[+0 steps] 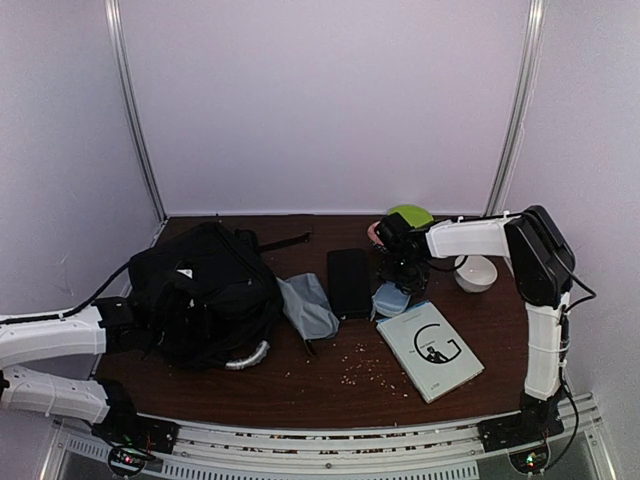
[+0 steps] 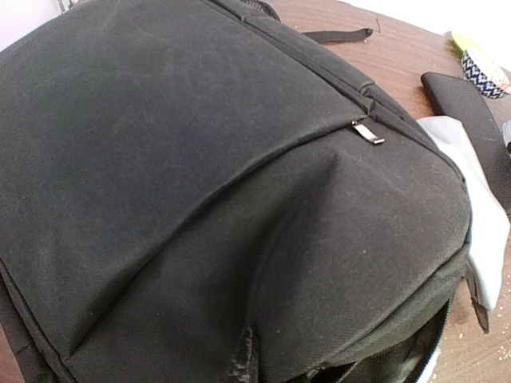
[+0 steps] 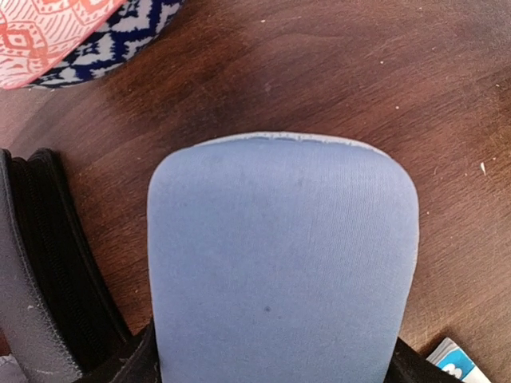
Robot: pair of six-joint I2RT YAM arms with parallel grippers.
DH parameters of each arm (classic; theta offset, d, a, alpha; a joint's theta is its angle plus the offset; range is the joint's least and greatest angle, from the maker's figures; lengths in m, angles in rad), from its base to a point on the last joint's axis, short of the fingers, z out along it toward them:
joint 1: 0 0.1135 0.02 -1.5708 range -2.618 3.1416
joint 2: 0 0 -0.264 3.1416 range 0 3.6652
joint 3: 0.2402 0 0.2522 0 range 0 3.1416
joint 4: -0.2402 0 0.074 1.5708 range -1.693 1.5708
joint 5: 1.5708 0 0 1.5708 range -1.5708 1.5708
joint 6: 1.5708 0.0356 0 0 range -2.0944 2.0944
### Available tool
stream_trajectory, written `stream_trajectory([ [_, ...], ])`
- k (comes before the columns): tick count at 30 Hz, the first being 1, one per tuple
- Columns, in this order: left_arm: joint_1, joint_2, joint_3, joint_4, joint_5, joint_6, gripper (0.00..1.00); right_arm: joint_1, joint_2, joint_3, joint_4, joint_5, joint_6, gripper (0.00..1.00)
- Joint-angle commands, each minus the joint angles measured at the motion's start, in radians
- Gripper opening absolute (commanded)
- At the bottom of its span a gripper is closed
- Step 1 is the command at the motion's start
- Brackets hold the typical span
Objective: Pack the student bag
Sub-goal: Pick up the personal item from the center of the board, then place the personal item in the student bag.
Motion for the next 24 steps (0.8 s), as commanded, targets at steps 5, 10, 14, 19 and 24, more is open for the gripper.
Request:
stream_trajectory([
  [5,0.007,-0.136,0.101,-0.104,-0.026,0.010,0.00,0.012,-0.178,-0.019,0.013,-0.051,-0.072,0.74],
  [10,0.007,-0.191,0.149,-0.157,-0.051,0.006,0.00,0.072,-0.340,-0.060,0.017,-0.034,-0.136,0.73],
  [14,0.007,-0.205,0.219,-0.216,-0.076,0.002,0.00,0.159,-0.469,-0.125,0.074,-0.046,-0.191,0.72],
  [19,0.007,-0.222,0.285,-0.227,-0.084,-0.026,0.00,0.312,-0.549,-0.147,0.164,-0.133,-0.246,0.71],
  [24,0.007,-0.220,0.287,-0.184,-0.045,-0.139,0.00,0.435,-0.492,-0.145,0.320,-0.268,-0.151,0.71],
])
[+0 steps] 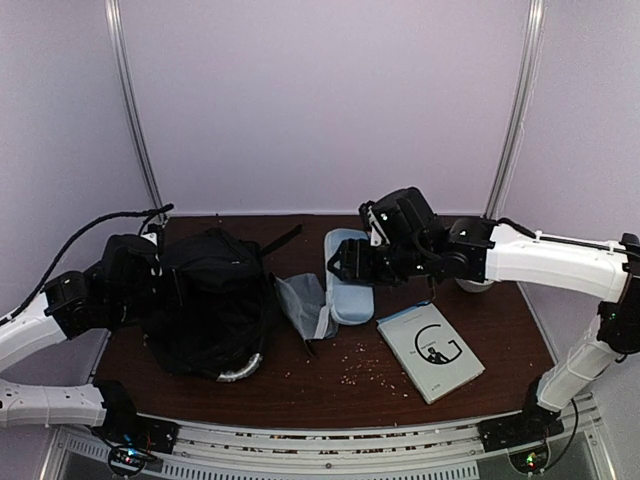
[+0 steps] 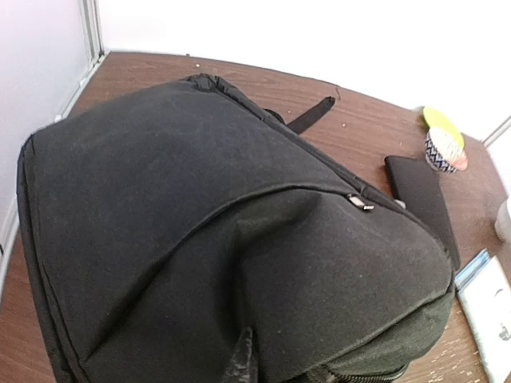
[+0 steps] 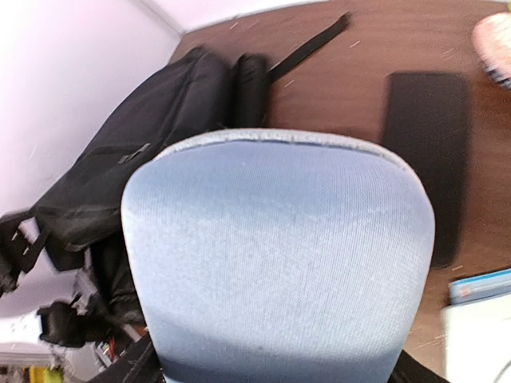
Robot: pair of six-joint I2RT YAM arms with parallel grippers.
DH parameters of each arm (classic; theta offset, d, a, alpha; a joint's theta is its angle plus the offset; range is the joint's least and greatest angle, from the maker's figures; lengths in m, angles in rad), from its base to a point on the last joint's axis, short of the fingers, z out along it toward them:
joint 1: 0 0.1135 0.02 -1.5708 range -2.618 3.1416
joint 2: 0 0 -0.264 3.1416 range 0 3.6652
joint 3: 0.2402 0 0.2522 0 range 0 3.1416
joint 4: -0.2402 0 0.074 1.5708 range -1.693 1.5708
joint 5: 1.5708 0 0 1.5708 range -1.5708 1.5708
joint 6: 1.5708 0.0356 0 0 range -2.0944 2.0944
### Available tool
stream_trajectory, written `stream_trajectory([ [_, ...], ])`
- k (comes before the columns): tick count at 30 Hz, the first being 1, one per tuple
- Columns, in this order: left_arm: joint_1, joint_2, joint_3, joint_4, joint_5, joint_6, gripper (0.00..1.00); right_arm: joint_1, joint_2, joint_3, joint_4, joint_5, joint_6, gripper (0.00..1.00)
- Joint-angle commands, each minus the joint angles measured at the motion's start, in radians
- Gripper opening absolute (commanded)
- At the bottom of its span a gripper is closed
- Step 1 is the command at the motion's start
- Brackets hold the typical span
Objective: Pack the student bag
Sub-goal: Place the personal item in the student bag.
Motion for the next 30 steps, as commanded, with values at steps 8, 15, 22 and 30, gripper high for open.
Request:
stream_trajectory([
  [8,-0.014,0.003,-0.008,0.207,0.095,-0.320,0.00,0.169,0.268,0.188,0.223,-0.210,0.095,0.71],
  [15,-0.094,0.052,0.026,0.236,0.044,-0.347,0.00,0.184,0.419,0.261,0.259,-0.238,0.209,0.71],
  [22,-0.129,0.115,0.056,0.267,0.038,-0.343,0.00,0.177,0.562,0.412,0.116,-0.183,0.192,0.74],
  [30,-0.134,0.136,0.039,0.286,0.015,-0.340,0.00,0.153,0.508,0.356,0.053,-0.133,0.074,0.94],
])
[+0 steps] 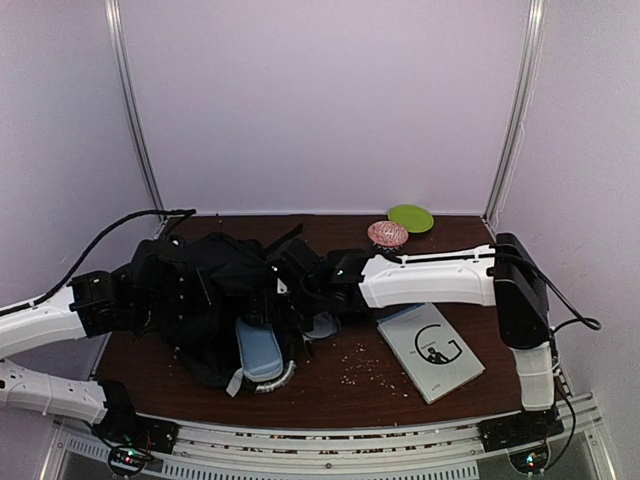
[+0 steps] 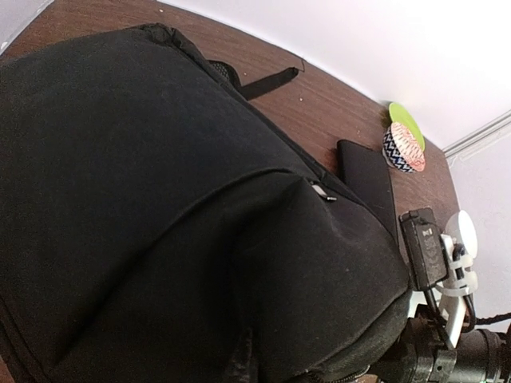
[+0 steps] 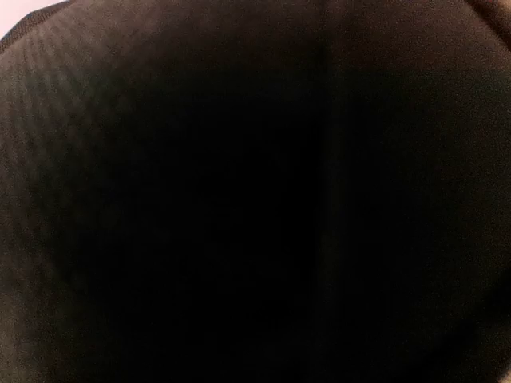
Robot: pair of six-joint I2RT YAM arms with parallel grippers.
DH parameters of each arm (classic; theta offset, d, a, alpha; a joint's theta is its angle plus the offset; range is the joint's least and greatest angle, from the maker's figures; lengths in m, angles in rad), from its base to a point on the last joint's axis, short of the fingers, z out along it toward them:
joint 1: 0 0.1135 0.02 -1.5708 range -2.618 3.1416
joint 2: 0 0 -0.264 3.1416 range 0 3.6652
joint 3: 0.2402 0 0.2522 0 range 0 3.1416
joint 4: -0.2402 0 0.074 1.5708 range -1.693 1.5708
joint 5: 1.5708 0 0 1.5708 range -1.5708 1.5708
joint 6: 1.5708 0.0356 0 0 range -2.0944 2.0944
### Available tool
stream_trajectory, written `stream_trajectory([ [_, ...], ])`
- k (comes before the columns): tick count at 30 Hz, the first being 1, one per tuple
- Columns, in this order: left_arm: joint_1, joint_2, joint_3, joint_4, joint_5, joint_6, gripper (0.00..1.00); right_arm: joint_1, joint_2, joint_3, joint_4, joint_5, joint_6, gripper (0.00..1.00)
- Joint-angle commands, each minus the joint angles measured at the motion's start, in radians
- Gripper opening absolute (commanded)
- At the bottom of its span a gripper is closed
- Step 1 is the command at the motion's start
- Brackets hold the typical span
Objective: Pack the student bag
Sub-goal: Place the personal item in the student bag.
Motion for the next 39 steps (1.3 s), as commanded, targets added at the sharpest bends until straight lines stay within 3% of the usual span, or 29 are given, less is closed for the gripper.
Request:
stream_trajectory([
  [1,-0.007,-0.009,0.037,0.162,-0.027,-0.017,0.00,-0.008,-0.102,-0.063,-0.021,0.067,-0.071,0.96],
  [6,-0.007,0.003,0.030,0.170,-0.031,-0.005,0.00,0.008,-0.206,-0.180,-0.017,0.106,-0.120,0.98],
  [11,-0.007,0.025,0.028,0.178,-0.028,0.002,0.00,0.100,-0.229,-0.239,-0.027,0.166,-0.183,0.98],
  [18,-0.007,0.036,0.031,0.178,-0.010,0.009,0.00,0.211,-0.117,-0.135,-0.085,0.307,-0.233,0.98],
  [23,-0.007,0.031,0.033,0.175,-0.003,0.014,0.00,0.220,-0.044,-0.096,-0.096,0.391,-0.221,0.98],
  [30,-0.007,0.032,0.032,0.175,0.015,0.014,0.00,0.216,0.041,-0.047,-0.114,0.401,-0.221,0.96],
  [39,-0.007,0.025,0.035,0.172,0.030,0.019,0.00,0.213,0.093,0.006,-0.115,0.382,-0.259,0.84],
])
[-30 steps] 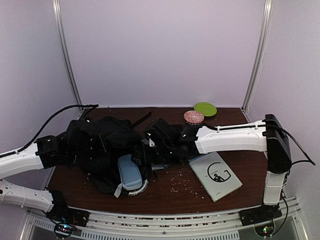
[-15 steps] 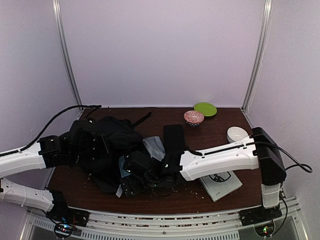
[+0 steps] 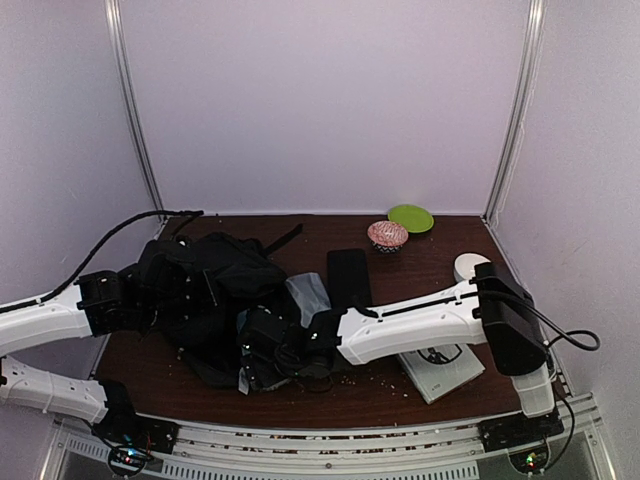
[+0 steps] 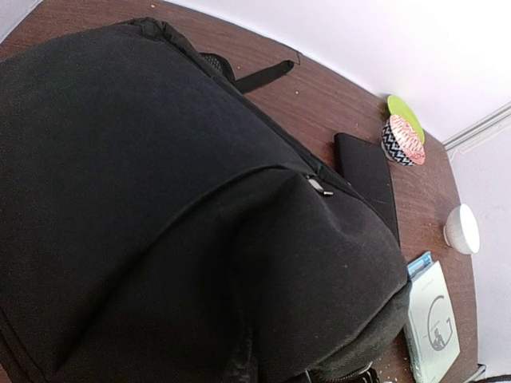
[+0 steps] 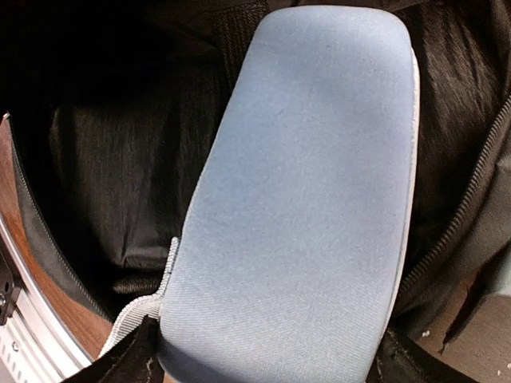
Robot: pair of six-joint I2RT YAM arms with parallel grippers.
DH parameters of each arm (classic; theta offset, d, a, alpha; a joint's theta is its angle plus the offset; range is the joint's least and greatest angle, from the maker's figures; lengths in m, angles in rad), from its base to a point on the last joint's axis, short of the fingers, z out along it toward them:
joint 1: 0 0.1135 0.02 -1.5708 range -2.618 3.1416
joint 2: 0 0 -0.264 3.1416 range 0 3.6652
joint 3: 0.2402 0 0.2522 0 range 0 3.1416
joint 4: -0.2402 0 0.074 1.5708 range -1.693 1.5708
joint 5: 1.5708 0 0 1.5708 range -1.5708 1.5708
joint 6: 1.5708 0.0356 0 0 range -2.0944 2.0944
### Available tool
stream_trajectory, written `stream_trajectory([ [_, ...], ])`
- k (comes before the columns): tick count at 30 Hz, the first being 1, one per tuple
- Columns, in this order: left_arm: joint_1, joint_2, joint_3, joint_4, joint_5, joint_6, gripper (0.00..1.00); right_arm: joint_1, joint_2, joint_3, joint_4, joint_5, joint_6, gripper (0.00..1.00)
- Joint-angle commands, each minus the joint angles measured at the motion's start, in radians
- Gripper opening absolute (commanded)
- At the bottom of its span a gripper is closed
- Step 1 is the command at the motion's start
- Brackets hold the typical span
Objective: Pack the student bag
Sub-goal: Place the personal item in the student bag.
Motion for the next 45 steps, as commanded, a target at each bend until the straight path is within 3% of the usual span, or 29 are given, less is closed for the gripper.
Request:
stream_trajectory([
  [1,-0.002,-0.016,0.035,0.137,0.016,0.008,0.00,-0.006,0.037,0.044,-0.023,0.021,-0.034,0.86],
  [5,-0.002,-0.016,0.034,0.133,0.013,0.002,0.00,-0.002,0.028,0.032,-0.008,-0.005,-0.056,0.94],
  [8,-0.002,-0.009,0.033,0.134,0.017,-0.001,0.00,-0.002,0.039,0.042,-0.013,-0.014,-0.064,0.93],
  [14,-0.002,-0.006,0.038,0.133,0.027,0.000,0.00,-0.004,0.055,0.062,-0.028,0.009,-0.078,0.73],
  [17,-0.002,-0.018,0.037,0.121,0.023,0.003,0.00,-0.004,0.003,0.022,0.001,0.039,-0.086,0.61],
  [19,-0.002,-0.029,0.042,0.106,0.009,0.012,0.00,-0.008,-0.057,-0.017,0.042,0.047,-0.089,0.58],
  [24,-0.002,-0.084,0.064,0.072,-0.017,0.037,0.00,-0.021,-0.201,-0.116,0.197,0.051,-0.100,0.57],
  [28,-0.001,-0.124,0.112,0.038,-0.022,0.054,0.00,-0.063,-0.227,-0.137,0.297,0.028,-0.085,0.57],
  [37,-0.002,-0.157,0.169,0.099,0.051,0.044,0.00,-0.131,-0.072,0.022,0.377,-0.098,-0.019,0.57],
  [45,-0.002,-0.094,0.150,0.253,0.094,-0.048,0.00,-0.134,0.046,0.126,0.458,0.018,0.080,0.58],
])
